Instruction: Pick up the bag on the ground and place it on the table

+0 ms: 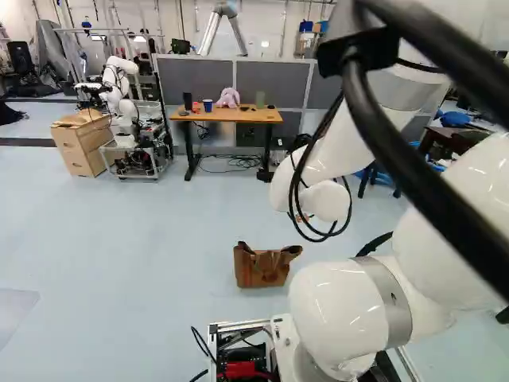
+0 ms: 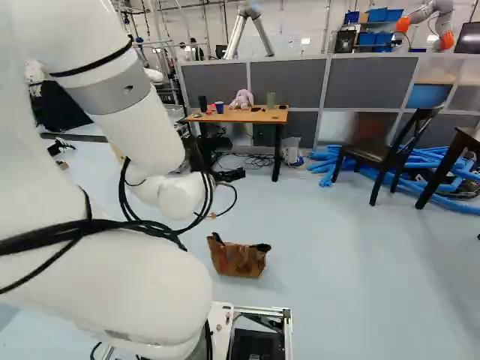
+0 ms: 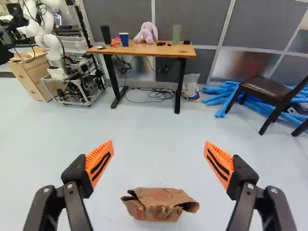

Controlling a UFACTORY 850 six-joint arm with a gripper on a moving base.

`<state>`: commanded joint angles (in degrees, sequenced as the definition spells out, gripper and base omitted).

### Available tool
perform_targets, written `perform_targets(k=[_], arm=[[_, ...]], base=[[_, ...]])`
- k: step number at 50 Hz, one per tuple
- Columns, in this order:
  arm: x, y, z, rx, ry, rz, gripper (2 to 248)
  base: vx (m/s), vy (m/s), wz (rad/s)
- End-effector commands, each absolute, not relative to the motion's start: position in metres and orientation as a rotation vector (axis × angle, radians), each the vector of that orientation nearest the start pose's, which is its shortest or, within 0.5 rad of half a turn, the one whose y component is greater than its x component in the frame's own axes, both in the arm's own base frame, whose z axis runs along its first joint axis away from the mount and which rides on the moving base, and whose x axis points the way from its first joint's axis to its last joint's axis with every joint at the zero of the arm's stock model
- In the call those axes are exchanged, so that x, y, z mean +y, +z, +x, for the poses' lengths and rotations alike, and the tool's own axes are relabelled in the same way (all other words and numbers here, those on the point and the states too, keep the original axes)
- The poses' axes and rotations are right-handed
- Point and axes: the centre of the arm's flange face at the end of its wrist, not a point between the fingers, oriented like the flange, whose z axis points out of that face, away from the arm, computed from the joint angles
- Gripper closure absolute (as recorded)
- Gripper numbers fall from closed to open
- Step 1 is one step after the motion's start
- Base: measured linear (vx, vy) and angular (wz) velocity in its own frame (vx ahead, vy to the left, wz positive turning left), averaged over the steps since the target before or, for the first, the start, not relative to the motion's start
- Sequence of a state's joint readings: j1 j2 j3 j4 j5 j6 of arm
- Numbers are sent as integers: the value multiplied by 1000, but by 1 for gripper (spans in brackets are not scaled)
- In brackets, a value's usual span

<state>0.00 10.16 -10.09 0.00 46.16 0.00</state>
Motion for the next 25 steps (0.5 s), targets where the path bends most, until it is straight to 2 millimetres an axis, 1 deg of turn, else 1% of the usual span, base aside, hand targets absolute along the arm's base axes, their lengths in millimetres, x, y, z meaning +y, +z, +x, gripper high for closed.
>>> perform_targets(k=[25], arm=[[0,348,343,0,-1372,-2826,3]], base=[[0,0,0]])
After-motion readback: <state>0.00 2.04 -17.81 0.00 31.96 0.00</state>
